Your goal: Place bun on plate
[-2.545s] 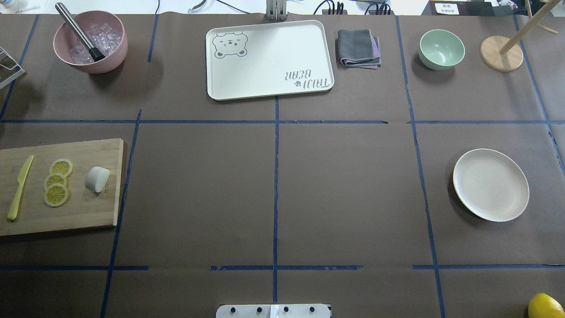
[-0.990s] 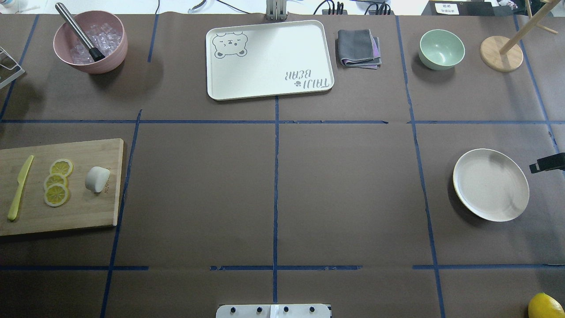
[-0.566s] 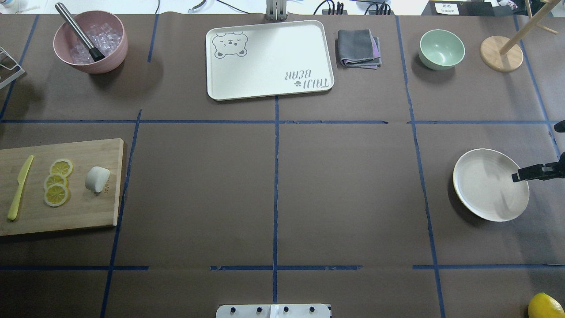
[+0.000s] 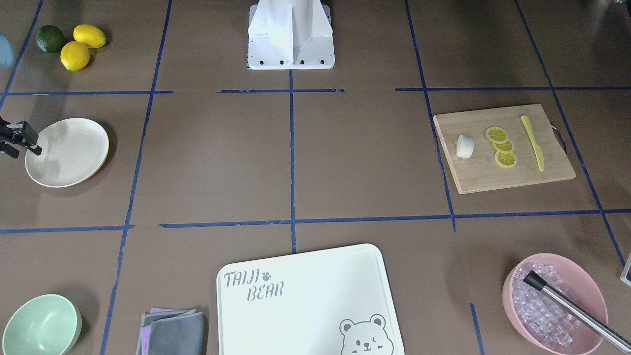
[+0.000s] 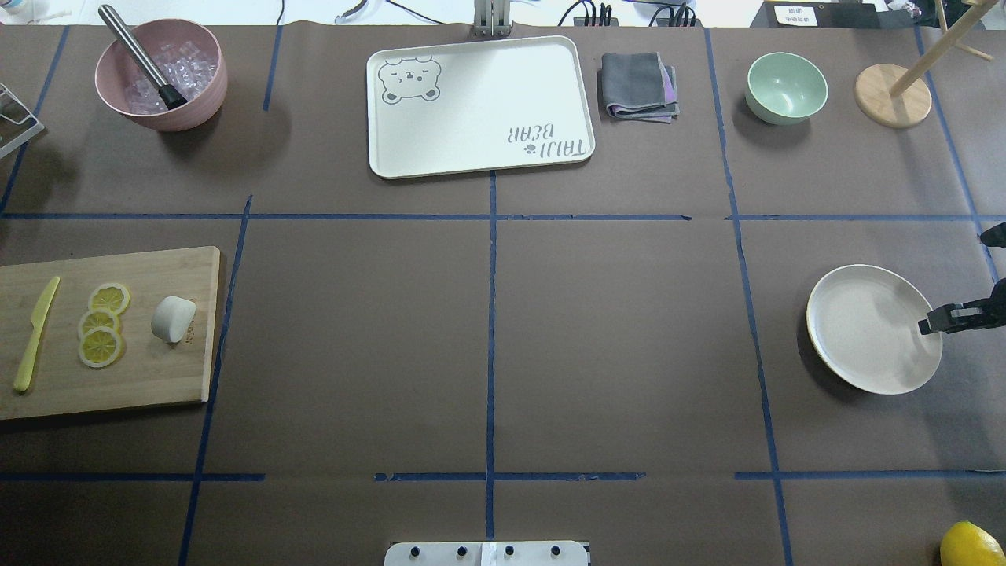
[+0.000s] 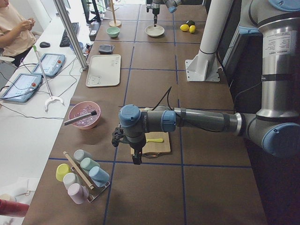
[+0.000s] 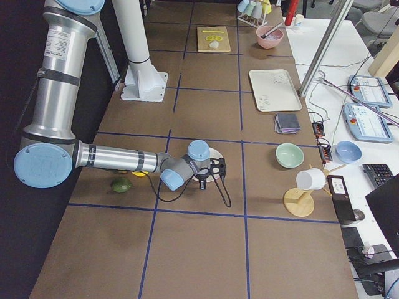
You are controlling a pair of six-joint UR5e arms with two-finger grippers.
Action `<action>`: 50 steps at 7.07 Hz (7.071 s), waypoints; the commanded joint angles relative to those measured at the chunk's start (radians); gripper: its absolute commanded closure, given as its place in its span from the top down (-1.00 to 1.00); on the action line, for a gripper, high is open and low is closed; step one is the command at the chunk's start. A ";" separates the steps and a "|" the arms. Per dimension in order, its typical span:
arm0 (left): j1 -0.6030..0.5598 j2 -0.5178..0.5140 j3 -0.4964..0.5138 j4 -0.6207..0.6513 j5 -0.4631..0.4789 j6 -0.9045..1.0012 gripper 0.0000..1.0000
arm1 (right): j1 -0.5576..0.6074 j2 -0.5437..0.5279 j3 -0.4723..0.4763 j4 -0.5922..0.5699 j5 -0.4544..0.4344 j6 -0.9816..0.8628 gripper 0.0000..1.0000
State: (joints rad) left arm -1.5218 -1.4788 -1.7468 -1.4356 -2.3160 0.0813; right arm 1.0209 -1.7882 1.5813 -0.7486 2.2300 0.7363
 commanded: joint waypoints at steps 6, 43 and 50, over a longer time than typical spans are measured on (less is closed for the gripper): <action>0.002 0.000 0.013 0.000 0.000 0.000 1.00 | -0.062 0.321 0.040 -0.014 0.086 0.002 -1.00; 0.764 -0.175 -0.090 -0.397 0.230 -0.787 1.00 | 0.536 0.007 0.284 -0.836 0.092 -0.859 1.00; 0.769 -0.179 -0.053 -0.399 0.234 -0.778 -0.34 | 0.536 0.007 0.284 -0.836 0.092 -0.865 1.00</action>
State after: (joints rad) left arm -0.7533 -1.6574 -1.7983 -1.8348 -2.0833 -0.6964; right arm 1.5570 -1.7810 1.8653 -1.5846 2.3225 -0.1289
